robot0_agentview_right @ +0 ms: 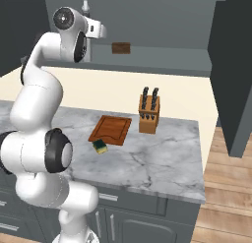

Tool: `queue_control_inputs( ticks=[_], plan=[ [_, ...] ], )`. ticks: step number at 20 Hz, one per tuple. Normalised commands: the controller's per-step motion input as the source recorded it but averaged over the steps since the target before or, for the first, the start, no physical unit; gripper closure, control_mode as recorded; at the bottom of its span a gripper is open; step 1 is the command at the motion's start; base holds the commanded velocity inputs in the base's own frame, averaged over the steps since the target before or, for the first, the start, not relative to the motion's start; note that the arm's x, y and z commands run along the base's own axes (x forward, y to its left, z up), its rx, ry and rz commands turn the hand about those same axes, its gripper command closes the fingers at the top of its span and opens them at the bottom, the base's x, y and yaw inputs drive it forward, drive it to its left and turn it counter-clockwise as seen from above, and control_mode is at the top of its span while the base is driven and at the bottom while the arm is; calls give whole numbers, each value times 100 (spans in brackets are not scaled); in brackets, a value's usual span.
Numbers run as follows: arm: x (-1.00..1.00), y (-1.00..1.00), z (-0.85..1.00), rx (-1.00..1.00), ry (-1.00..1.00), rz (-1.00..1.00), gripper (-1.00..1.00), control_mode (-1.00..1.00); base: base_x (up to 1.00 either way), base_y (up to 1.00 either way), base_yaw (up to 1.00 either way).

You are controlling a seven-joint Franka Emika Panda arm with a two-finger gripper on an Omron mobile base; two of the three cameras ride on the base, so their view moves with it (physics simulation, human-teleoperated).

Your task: Pick the sponge and spray from the cabinet and place them on the counter.

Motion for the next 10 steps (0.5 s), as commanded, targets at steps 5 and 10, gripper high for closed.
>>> queue_control_inputs(
  ticks=[5,10],
  plan=[
    [-78,-2,2,6,-9,0,100,-100,0,0,0],
    [-81,0,0,3,-7,0,100,-100,0,0,0]
  ],
)
